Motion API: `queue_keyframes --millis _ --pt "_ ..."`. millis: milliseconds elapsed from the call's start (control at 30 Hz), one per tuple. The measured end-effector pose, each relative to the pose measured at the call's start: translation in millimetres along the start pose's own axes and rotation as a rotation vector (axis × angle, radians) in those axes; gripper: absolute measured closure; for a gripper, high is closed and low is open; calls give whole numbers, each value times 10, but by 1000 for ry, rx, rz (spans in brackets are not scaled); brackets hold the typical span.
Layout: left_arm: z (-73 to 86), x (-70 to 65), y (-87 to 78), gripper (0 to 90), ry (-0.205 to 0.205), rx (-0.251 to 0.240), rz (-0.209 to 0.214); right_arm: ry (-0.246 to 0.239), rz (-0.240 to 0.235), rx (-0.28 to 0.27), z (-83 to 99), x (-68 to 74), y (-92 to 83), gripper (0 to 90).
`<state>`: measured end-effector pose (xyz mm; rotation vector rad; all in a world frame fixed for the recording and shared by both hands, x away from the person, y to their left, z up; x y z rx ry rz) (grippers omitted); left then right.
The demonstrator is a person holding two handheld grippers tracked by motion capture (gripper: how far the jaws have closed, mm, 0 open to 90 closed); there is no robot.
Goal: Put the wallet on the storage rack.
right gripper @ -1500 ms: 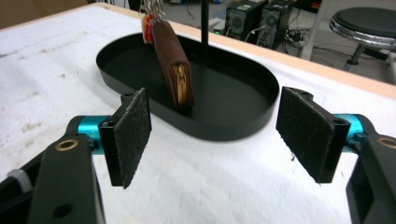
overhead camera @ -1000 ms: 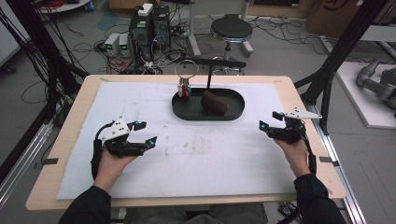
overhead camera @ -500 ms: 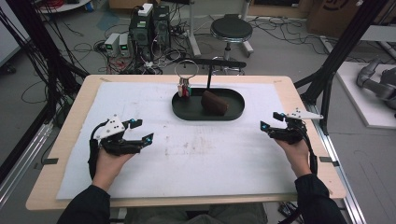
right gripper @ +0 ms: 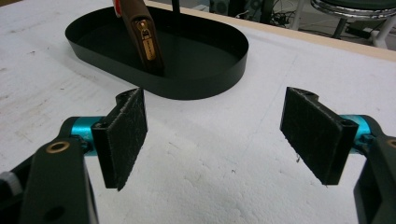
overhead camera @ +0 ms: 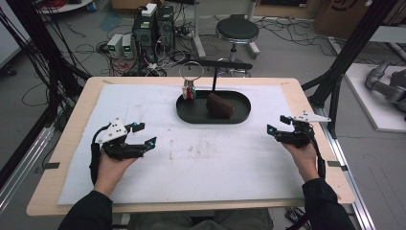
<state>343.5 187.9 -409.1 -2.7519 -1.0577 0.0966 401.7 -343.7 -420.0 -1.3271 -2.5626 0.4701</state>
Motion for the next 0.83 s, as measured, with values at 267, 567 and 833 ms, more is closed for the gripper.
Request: queue_keyframes --millis 267,567,833 --pt "7 -3 1 283 2 5 -2 8 -4 5 5 -1 6 237" --pt "9 2 -2 283 6 8 -3 3 -3 6 4 -1 5 237" --pt "10 6 4 283 5 6 -5 6 -1 2 4 -11 1 237"
Point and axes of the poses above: each handheld gripper's, and its own axes: y roughly forward along the jaws, z roughly out of its underside, x roughly to its left, the point moved 3 cm from there along y, roughly forward along the jaws, and after that the axes turned 5 degrees about -x, right-handed, at the moved point
